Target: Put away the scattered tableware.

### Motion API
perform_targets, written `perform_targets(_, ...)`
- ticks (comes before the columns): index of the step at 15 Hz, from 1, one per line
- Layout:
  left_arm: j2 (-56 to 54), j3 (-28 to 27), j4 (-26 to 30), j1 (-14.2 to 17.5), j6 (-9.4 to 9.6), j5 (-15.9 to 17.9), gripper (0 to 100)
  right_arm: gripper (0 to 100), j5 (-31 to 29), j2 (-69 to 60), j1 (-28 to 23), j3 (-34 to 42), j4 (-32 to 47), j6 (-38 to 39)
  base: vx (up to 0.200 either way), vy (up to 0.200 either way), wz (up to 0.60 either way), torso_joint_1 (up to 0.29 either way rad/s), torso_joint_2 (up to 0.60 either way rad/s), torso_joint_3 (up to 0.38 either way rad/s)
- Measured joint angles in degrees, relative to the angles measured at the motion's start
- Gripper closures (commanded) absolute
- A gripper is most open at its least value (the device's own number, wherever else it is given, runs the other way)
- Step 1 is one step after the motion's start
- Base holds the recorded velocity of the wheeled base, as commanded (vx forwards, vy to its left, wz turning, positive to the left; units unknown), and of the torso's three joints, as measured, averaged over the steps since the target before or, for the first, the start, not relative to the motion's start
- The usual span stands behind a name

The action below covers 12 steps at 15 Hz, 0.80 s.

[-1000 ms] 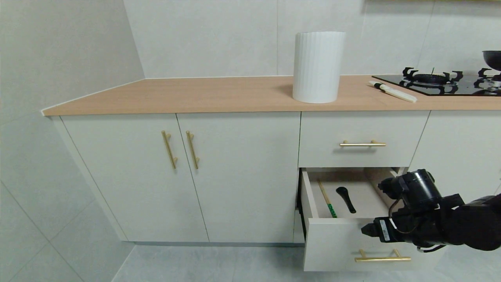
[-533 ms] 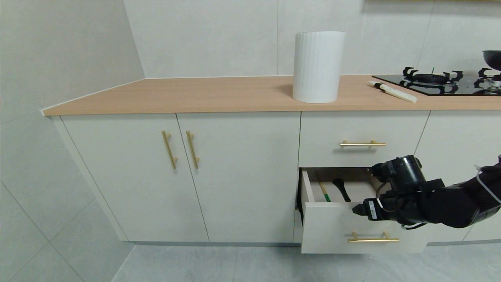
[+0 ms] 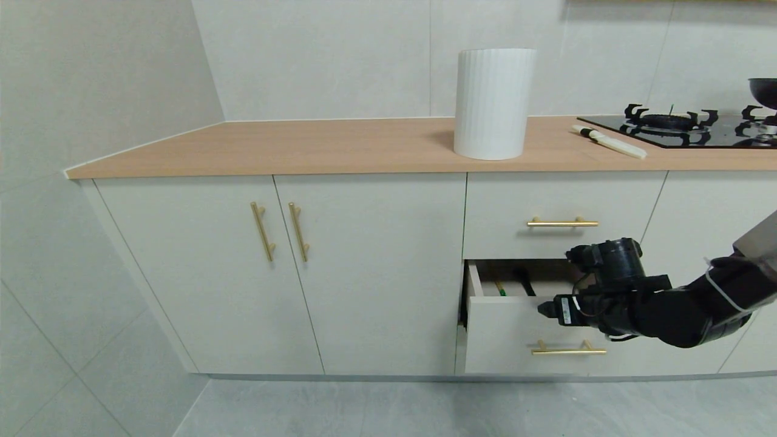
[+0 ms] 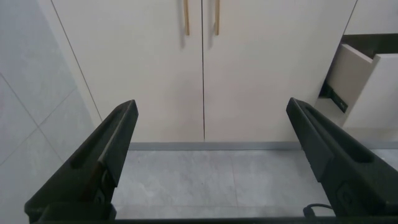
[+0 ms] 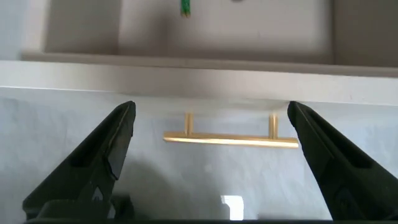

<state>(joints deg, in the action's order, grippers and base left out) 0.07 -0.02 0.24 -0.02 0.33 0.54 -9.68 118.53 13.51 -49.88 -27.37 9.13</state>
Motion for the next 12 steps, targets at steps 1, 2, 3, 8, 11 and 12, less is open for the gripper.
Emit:
perform_targets(1,0.00,0.02,0.00,0.02,0.02,0.00,0,0,-0.06,0.66,-0.52,-0.13,-1.10,0.00,0.000,0.000,0.00,0.000,0.00,0.000)
perform_targets(2,0.00,0.02,0.00,0.02,0.00,-0.02,0,0,-0.04,1.12,-1.05,-0.17,-2.60,0.00,0.000,0.000,0.00,0.000,0.00,0.000)
perform_targets(3,0.00,0.02,0.00,0.02,0.00,0.00,0,0,-0.02,1.58,-1.63,-0.28,-4.07,-0.05,0.000,0.000,0.00,0.000,0.00,0.000)
perform_targets(8,0.00,0.00,0.02,0.02,0.02,0.00,0,0,-0.85,5.12,-2.55,-2.01,-8.42,0.06,0.000,0.000,0.00,0.000,0.00,0.000)
perform_targets(11,0.00,-0.02,0.02,0.02,0.02,0.00,0,0,-2.77,8.05,-3.21,-3.78,-11.87,0.61,0.000,0.000,0.00,0.000,0.00,0.000)
perform_targets(12,0.00,-0.02,0.02,0.02,0.00,-0.02,0,0,-2.94,9.14,-3.51,-4.36,-14.04,1.27,0.000,0.000,0.00,0.000,0.00,0.000)
